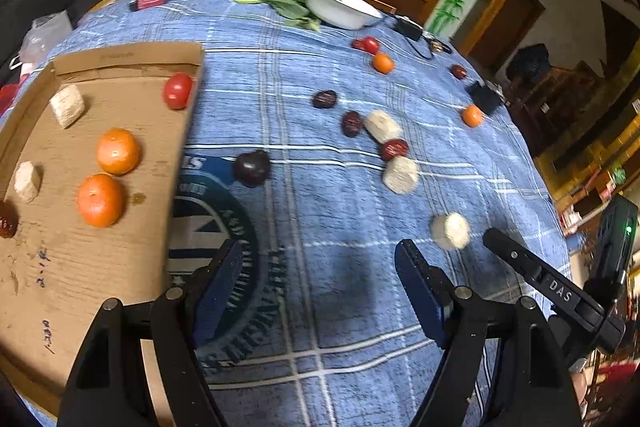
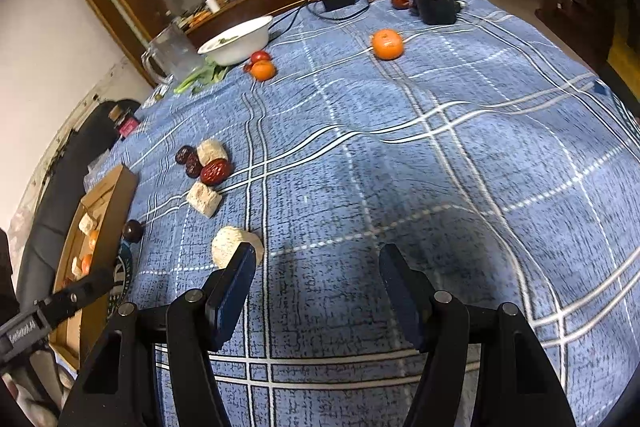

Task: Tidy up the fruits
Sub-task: 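Grasp a white chunk with the left tool while the right tool grasps a round white chunk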

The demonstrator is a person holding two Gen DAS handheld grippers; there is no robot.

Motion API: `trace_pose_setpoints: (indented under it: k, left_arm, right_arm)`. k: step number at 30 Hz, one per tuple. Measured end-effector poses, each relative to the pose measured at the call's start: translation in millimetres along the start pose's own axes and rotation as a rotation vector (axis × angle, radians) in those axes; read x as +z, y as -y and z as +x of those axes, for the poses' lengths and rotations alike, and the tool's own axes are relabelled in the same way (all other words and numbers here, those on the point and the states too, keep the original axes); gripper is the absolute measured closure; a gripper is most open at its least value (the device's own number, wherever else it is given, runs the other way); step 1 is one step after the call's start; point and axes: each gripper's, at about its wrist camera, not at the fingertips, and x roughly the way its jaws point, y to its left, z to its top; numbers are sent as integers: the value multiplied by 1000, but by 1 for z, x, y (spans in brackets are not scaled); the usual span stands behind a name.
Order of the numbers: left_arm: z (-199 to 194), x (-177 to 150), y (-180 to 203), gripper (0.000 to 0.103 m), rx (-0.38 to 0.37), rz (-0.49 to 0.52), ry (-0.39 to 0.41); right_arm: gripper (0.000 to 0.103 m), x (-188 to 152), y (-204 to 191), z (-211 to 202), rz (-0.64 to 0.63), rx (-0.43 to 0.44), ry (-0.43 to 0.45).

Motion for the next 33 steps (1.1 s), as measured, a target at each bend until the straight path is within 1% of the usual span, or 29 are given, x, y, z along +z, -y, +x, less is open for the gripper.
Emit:
trace_pose_setpoints:
  k: [6,9,11,13,17,19,23,24,25,27,33]
  left_arm:
    - [-3,6,-16,25,25,-43,20]
    - [-2,10,-17,25,20,-44,26]
    - [1,14,-15,27,15,-41,30]
    - [5,18,-10,34,5,-29,29]
    - [16,27,3,35,-37,-18,10]
    - [20,31,9,35,-59,-18,4]
    - [33,42,17,35,-80,-32,-17]
    - [36,44,18,35,-87,-37,-24]
    - [40,46,19,35,-95,-42,-35]
    - [48,49,25,35,-95,-37,-57]
    - [70,45,52,35,-68,47,-112]
  right_arm:
    - [35,10,-13,15,-85,-9,-22]
    - [35,11,-22,20,-130,-16,-22]
    - [35,12,-28,21,-162,-27,-16]
    - [35,13,-31,21,-178,-28,-14]
    - [35,13,-40,21,-204,14,-15]
    - [35,9,-48,23,-235,42,-32]
    - [35,1,-62,37,-278,52,-65]
    - [36,0,-64,38,-288,52,-64]
    - [49,1,-66,38,-289,69,-63]
    - [68,0,-65,40,-288,84,-74]
    - [68,-3,-52,31,-247,95,-79]
